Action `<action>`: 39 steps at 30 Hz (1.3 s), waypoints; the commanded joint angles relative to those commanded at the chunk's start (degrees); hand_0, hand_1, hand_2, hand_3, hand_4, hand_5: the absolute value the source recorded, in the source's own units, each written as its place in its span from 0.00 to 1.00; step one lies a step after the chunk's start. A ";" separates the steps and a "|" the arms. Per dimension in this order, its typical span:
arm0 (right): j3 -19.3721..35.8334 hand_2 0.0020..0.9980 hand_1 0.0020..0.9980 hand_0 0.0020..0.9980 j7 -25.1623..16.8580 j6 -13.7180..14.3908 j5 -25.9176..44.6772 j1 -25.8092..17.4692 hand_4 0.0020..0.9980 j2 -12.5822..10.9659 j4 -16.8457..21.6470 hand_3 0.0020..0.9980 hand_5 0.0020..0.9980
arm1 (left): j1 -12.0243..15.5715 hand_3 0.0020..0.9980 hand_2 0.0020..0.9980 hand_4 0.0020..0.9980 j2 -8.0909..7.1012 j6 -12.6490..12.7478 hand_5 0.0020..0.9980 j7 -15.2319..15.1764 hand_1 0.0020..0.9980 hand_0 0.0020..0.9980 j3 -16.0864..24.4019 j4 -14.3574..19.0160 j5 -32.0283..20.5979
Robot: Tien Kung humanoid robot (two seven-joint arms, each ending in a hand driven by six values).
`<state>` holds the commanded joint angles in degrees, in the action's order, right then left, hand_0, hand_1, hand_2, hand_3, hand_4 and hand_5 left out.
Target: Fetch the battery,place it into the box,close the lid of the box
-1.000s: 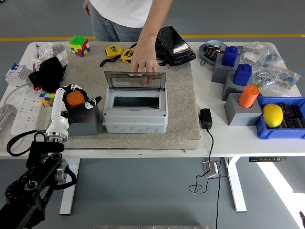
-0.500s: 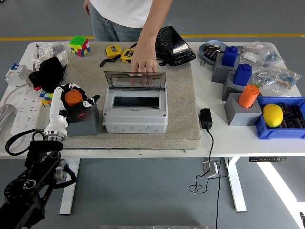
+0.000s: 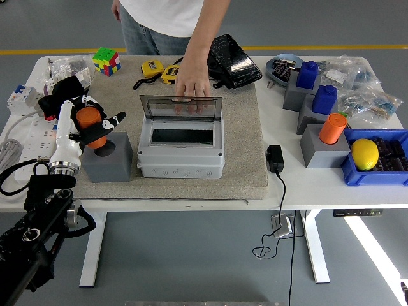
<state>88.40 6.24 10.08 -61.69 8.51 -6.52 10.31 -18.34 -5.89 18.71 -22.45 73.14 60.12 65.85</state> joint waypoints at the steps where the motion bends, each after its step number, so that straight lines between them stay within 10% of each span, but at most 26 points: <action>1: 0.00 0.74 0.76 0.82 -0.01 -0.01 0.02 -0.01 1.00 0.01 0.00 0.80 1.00 | -0.18 0.11 0.11 0.99 -0.22 0.13 0.04 0.22 0.08 0.07 0.49 0.18 0.39; 8: 0.06 0.74 0.76 0.82 -0.18 0.00 0.20 0.08 1.00 0.12 0.00 0.80 1.00 | -1.07 0.11 0.11 0.96 -1.22 1.90 0.04 2.75 0.08 0.07 4.28 2.39 6.46; 19: 0.32 0.74 0.76 0.82 -0.11 0.05 0.00 0.23 1.00 0.03 0.00 0.80 1.00 | -1.32 0.11 0.11 0.95 -5.22 5.37 0.05 16.54 0.07 0.06 3.03 13.59 32.12; 32: 0.43 0.74 0.76 0.82 0.12 0.09 -0.60 0.46 1.00 -0.71 0.00 0.79 1.00 | 0.61 0.10 0.10 0.91 -11.27 -2.55 0.08 29.89 0.07 0.06 -4.55 24.54 63.76; 39: 1.21 0.74 0.76 0.82 0.33 0.10 -1.48 0.45 1.00 -0.75 0.00 0.79 1.00 | 0.93 0.10 0.10 0.83 -12.53 -3.40 0.15 32.58 0.07 0.06 -11.94 24.93 64.15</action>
<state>89.61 6.57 10.18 -63.17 8.96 -7.27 10.31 -17.41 -18.42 15.31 10.13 61.20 85.05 130.00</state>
